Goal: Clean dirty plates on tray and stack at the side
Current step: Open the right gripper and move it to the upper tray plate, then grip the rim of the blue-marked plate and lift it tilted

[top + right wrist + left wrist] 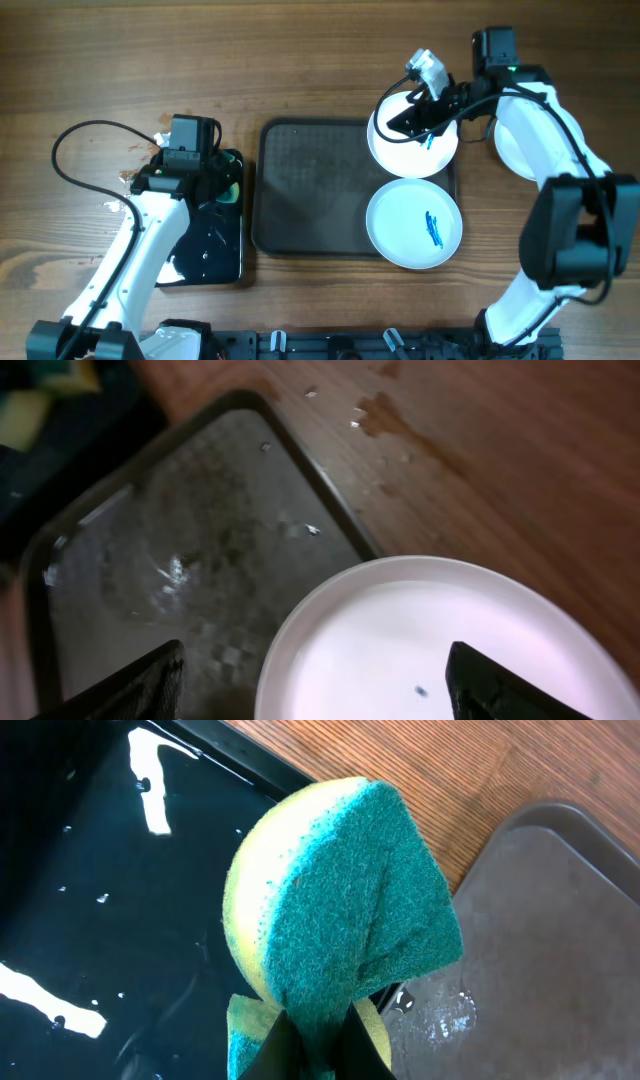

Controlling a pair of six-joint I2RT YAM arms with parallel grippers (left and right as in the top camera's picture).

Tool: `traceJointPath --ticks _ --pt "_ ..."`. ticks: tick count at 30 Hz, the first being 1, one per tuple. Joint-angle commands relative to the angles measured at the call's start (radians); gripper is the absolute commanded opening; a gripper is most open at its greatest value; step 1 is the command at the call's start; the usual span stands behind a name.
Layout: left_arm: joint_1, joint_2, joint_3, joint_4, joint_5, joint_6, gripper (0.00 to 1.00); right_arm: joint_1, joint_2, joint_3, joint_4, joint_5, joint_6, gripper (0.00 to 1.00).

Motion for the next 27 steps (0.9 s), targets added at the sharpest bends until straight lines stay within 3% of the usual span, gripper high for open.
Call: traceJointPath --ticks 1,4,9,12,15,19,23,25,27 --pt "-0.021 0.003 0.021 0.004 -0.017 0.019 0.04 -0.003 0.087 0.009 0.008 -0.171 -0.034 0.85" --pt "-0.021 0.003 0.021 0.003 -0.017 0.019 0.04 -0.003 0.1 0.009 0.087 -0.188 0.043 0.85" --pt "-0.021 0.003 0.021 0.003 -0.017 0.019 0.04 -0.006 0.1 0.013 0.324 -0.148 0.298 0.87" --pt "-0.021 0.003 0.021 0.003 -0.017 0.019 0.04 -0.006 0.1 0.013 0.411 0.13 0.436 0.88" --pt "-0.021 0.003 0.021 0.001 -0.017 0.02 0.04 -0.006 0.1 0.013 0.358 0.45 0.467 0.9" --pt "-0.021 0.003 0.021 0.002 -0.017 0.02 0.04 -0.006 0.1 0.012 0.264 0.727 0.496 0.9" --pt "-0.021 0.003 0.021 0.005 -0.017 0.02 0.04 -0.006 0.1 0.012 0.201 0.772 0.491 0.9" --pt "-0.021 0.003 0.021 0.005 -0.017 0.02 0.04 -0.006 0.1 0.012 0.18 0.771 0.491 0.83" --pt "-0.021 0.003 0.021 0.005 -0.017 0.02 0.04 -0.006 0.1 0.012 0.149 0.737 0.49 0.68"
